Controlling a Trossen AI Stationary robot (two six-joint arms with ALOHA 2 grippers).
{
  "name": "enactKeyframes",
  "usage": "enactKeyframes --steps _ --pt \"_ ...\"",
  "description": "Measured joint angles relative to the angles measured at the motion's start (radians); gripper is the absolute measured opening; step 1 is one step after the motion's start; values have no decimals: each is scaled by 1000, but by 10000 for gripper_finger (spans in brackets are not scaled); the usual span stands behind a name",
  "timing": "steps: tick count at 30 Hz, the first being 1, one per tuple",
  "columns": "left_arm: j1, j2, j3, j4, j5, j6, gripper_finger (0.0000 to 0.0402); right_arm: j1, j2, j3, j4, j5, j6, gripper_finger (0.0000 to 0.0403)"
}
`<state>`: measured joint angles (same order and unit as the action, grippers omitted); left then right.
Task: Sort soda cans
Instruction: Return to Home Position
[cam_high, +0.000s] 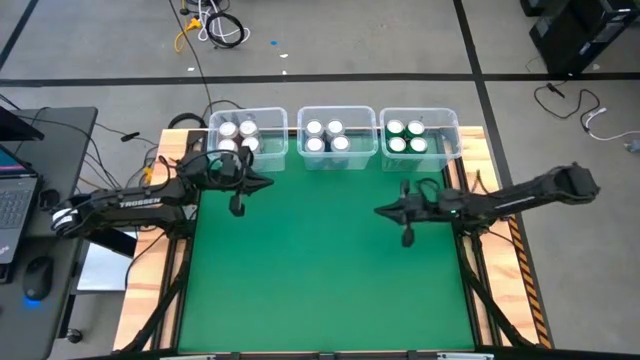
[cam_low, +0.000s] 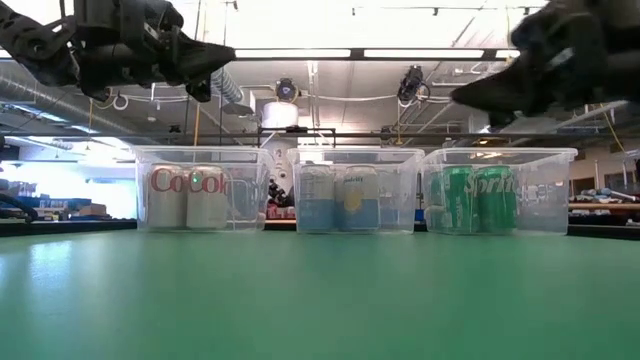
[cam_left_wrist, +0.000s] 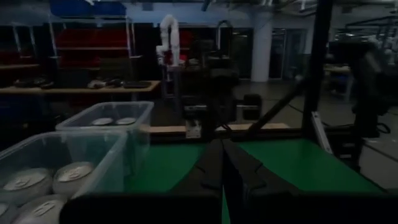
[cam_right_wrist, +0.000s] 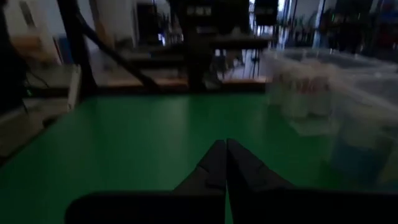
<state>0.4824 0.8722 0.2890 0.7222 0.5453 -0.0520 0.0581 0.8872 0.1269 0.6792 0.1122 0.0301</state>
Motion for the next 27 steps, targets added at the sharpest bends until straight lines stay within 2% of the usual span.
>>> enactKeyframes --steps 4,8,12,17,24,27 --pt "0 -11 0 -2 15 22 5 -3 -195 -111 -1 -5 -7 0" --pt "2 -17 0 -7 10 36 5 -3 -351 -117 -162 -1 -15 0" --pt "2 -17 -16 -3 7 46 5 -3 -453 -120 -252 26 -33 0" --pt "2 -17 -48 19 -20 15 5 -4 -504 -120 -273 119 -52 0" --pt "2 -16 -49 46 -22 -46 5 -8 -505 -120 -217 150 -120 0" --pt "2 -16 -48 58 -22 -57 5 -10 -506 -120 -296 291 -142 0"
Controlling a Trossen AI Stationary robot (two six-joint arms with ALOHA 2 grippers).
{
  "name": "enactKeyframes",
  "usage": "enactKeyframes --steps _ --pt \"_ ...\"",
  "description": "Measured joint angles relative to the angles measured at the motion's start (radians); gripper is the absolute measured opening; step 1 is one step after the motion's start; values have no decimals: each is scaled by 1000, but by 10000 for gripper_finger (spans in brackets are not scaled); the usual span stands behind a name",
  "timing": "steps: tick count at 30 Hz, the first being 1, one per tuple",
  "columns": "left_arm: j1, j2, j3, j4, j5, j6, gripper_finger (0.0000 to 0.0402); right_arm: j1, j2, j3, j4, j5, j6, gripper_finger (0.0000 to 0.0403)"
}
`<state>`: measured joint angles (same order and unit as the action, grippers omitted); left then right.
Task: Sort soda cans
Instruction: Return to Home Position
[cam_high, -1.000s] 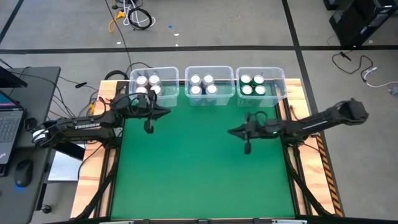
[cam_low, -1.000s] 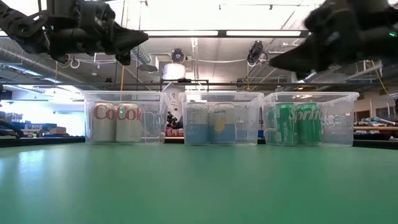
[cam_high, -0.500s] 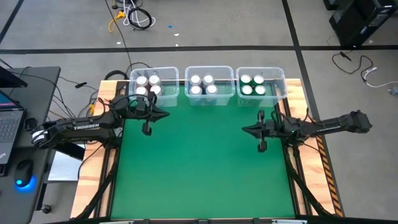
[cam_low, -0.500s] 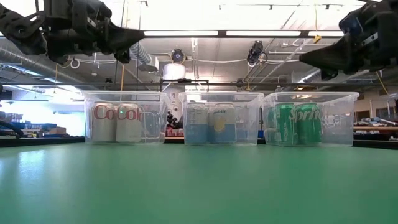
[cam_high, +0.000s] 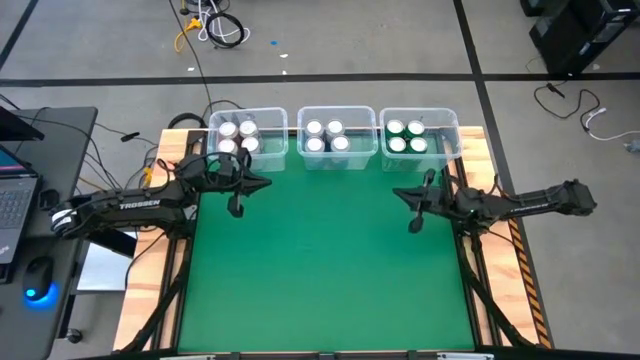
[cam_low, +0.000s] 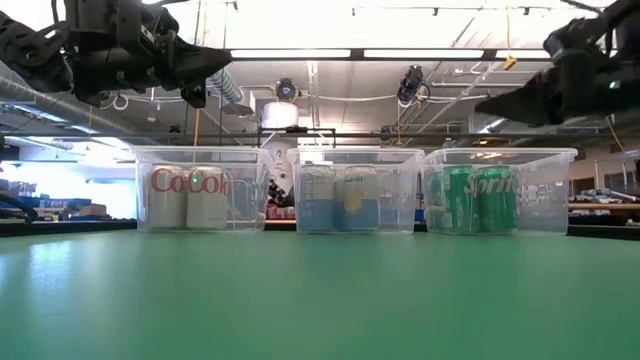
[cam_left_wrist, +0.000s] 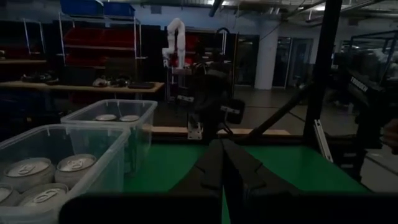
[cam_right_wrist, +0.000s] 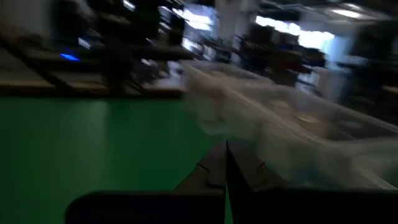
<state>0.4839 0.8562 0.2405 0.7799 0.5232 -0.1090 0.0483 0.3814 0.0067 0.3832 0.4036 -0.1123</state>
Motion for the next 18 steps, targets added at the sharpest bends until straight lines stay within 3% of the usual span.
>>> enactKeyframes --steps 2,5,9,12,16,18 --pt "0 0 0 4 0 0 5 -1 -13 0 -14 24 -16 0" --pt "0 0 0 12 0 0 5 7 -79 0 -49 -73 -26 0" --pt "0 -1 0 10 5 0 5 8 -244 0 -298 -90 52 0" --pt "0 -1 0 -1 5 3 5 3 -365 4 -344 -203 45 0" --pt "0 -1 0 3 4 4 5 -58 -359 7 -351 -220 23 0" --pt "0 -1 -2 9 0 3 5 -114 -337 0 -352 -284 64 0"
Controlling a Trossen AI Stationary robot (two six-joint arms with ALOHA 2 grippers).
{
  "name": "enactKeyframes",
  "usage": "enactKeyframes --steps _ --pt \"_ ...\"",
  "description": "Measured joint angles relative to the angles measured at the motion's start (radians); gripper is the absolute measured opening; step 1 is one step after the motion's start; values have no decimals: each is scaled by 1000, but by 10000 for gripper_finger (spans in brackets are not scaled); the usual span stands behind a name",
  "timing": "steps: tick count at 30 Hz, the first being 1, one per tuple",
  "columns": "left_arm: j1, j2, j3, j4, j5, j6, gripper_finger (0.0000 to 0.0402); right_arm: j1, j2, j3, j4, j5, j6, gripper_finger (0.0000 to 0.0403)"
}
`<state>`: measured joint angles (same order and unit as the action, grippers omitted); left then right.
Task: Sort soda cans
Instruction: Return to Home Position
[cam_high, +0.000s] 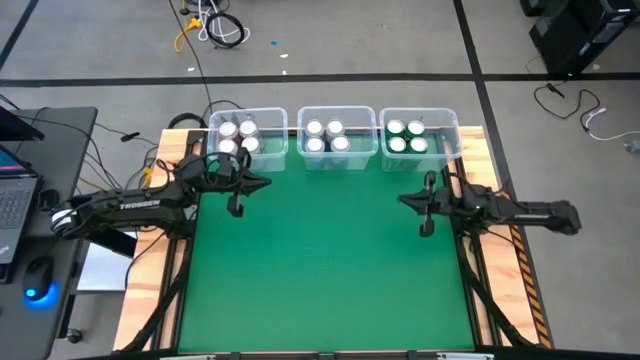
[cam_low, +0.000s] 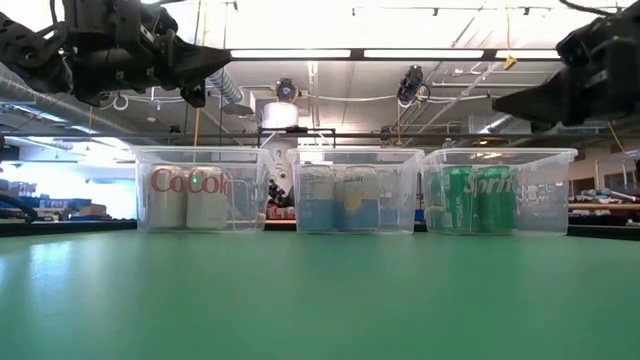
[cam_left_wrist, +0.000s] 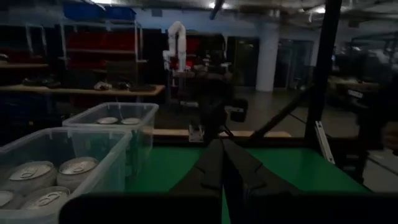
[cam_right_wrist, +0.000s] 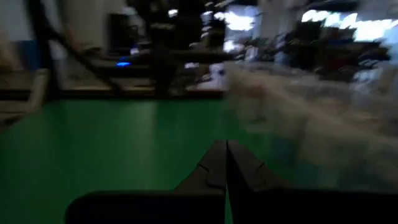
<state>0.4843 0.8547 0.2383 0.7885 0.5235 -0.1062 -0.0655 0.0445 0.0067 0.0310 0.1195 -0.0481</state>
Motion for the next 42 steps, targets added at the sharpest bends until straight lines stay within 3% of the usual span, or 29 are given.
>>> enactKeyframes --steps 3,10,14,18,28,33,39,42 --pt "-23 20 -34 71 -58 -20 5 -69 32 0 -16 -132 30 0" --pt "-112 45 -134 280 -208 -23 5 -124 76 0 -17 -119 37 0" --pt "-112 -11 -228 459 -204 -56 2 -120 64 0 -17 -120 29 0" --pt "-90 -100 -229 311 -111 -96 1 -119 48 0 -16 -120 21 0" --pt "-39 -361 -230 -21 -90 -79 1 -119 32 0 -17 -120 30 0" --pt "-48 -561 -230 -307 -249 -55 0 -119 32 0 -17 -120 28 0" --pt "-103 -837 -229 -505 -380 -47 0 -119 32 0 -17 -120 28 0" --pt "-133 -853 -191 -695 -431 -17 0 -118 31 0 -17 -121 28 0"
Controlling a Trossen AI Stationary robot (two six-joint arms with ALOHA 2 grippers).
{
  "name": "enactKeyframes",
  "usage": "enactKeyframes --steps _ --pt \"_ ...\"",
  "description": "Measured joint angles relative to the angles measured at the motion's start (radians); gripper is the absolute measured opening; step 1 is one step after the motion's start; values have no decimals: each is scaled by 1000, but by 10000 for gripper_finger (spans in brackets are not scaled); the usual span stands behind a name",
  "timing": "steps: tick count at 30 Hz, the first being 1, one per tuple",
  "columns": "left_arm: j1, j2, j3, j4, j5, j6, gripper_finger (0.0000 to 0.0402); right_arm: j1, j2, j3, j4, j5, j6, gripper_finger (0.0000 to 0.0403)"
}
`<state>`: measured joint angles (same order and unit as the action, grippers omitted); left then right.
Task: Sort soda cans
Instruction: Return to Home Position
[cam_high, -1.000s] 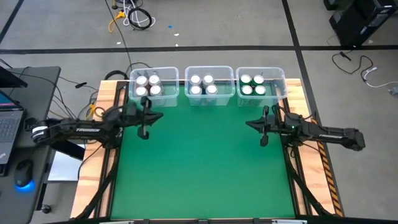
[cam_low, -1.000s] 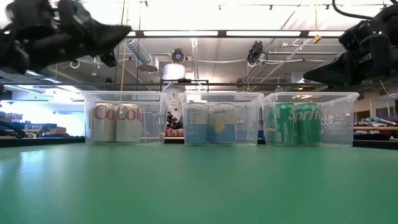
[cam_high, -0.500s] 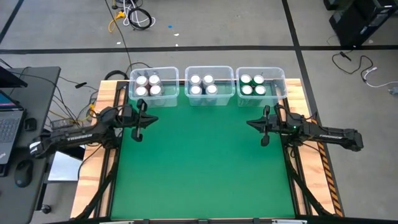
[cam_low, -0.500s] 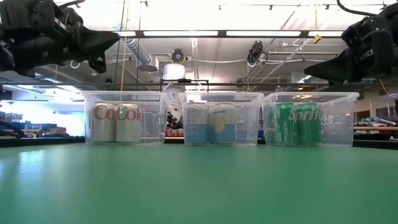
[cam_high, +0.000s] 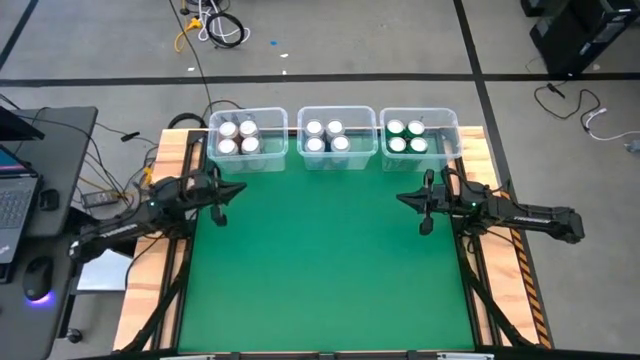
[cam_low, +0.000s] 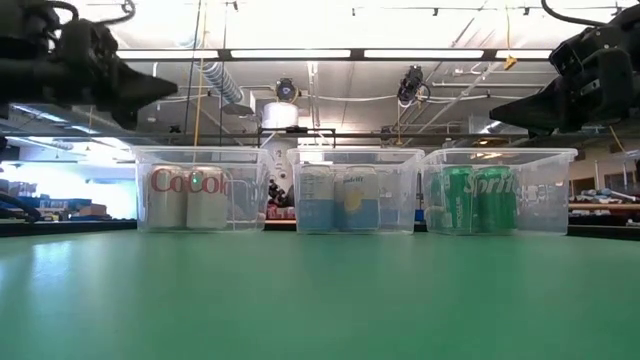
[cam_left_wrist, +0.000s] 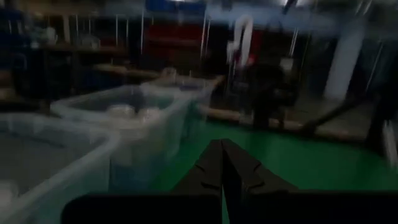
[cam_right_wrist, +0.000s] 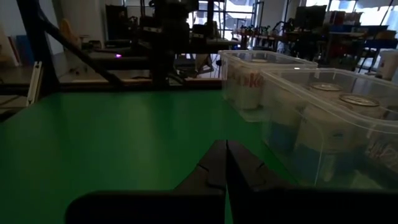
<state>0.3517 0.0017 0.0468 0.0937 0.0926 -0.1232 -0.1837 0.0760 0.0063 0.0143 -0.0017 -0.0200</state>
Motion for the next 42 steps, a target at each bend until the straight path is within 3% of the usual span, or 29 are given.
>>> enactKeyframes --steps 3,5,11,16,28,42 --pt "-44 -3 25 -81 -12 8 0 6 3 0 0 0 -6 0" --pt "-82 -2 6 -47 -38 -7 0 10 2 0 0 0 -13 0" --pt "-168 0 -39 -31 -212 23 0 10 -7 0 0 0 -18 0" --pt "-220 0 -39 60 -216 54 0 -1 -3 0 1 5 -21 0" --pt "-237 5 -39 -2 -211 41 4 -71 -3 0 6 35 -57 0" --pt "-237 5 -39 -18 -185 12 5 -73 -3 0 7 35 -62 0"
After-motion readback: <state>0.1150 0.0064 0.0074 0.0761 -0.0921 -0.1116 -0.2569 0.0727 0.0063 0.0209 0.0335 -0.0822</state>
